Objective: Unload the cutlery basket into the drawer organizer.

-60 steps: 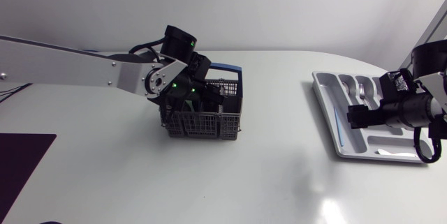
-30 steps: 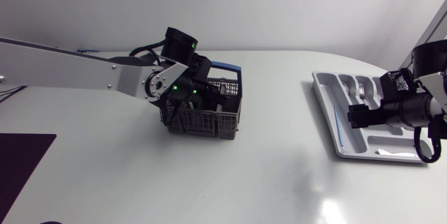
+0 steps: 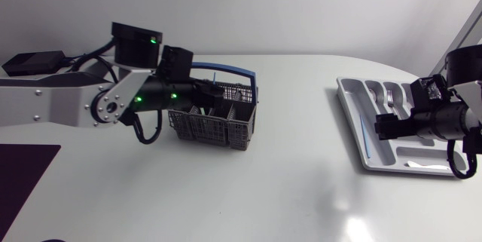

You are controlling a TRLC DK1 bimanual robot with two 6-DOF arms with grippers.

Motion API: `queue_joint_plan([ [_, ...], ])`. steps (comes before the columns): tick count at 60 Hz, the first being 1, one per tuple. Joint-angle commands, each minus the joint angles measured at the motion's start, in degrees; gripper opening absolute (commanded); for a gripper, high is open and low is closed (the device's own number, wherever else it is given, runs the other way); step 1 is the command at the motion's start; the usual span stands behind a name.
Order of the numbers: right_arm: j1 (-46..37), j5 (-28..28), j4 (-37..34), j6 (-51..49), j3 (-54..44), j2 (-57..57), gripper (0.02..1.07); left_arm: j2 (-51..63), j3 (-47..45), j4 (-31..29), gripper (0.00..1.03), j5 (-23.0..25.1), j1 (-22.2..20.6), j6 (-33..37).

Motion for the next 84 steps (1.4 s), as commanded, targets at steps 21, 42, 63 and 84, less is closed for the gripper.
queue_joint_plan([
  [21, 6.24, -3.07, -0.58, -0.55, -1.4, -6.35, 1.02, -11.93, 2.37, -2.62, 0.06, 25.17, 12.68, -18.83],
  [42, 15.47, -20.92, -3.22, -2.66, 0.98, -9.33, 1.02, -11.93, 3.68, -6.4, 0.06, 36.16, 9.96, -19.88],
  [63, 25.66, -32.78, -1.02, -4.24, 3.7, -5.03, 1.02, -8.23, 4.74, -8.95, 0.04, 36.86, 2.22, -16.54],
  [84, 32.96, -39.46, 3.2, -6.61, 6.51, 0.33, 0.91, -7.97, 6.06, -14.49, 0.04, 36.86, -3.14, -13.29],
])
